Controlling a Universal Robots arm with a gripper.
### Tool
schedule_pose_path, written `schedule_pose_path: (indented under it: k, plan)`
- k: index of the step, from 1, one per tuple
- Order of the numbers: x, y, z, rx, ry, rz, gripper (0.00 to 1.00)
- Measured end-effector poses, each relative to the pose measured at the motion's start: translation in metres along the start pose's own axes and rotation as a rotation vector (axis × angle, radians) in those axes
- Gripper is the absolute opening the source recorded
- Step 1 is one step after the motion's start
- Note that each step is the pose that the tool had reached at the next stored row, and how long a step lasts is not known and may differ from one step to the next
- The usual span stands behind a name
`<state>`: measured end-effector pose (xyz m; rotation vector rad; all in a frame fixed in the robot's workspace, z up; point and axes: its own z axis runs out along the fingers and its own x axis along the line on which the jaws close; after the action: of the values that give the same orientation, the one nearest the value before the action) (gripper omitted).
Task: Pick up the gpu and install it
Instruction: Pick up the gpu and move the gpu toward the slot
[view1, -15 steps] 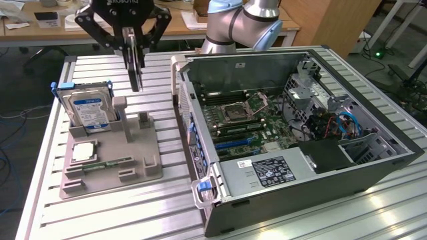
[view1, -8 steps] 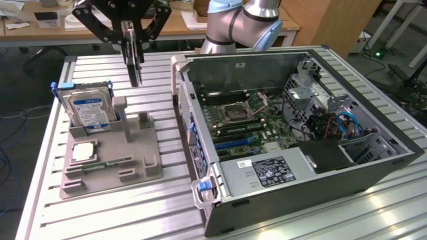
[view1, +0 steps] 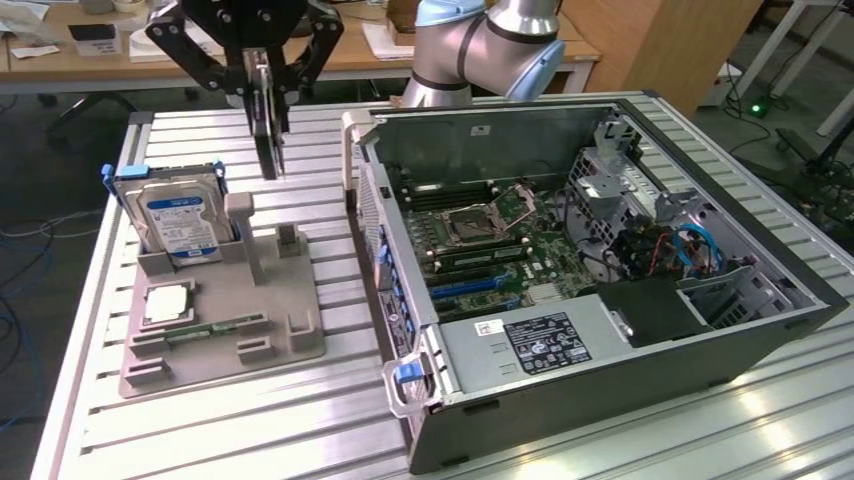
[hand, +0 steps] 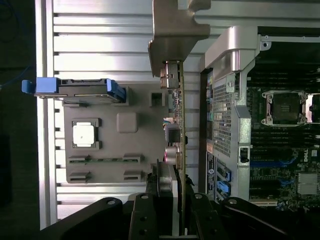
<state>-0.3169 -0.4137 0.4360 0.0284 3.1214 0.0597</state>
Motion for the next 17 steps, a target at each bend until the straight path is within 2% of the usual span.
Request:
schedule_pose_path:
  k: [1,3,7,17]
  plan:
    - [0.0,-0.0001,0.0005,0.0024,-0.0003,0.001,0.28]
    - [0.0,-0.0001,0.0009,0.0029,-0.0002,0.002,0.28]
    - [-0.002,0.0001,0.0015,0.0011,-0.0002,0.002,0.28]
    - [-0.015,0.0002,0.0025,0.0009,-0.0001,0.002,0.28]
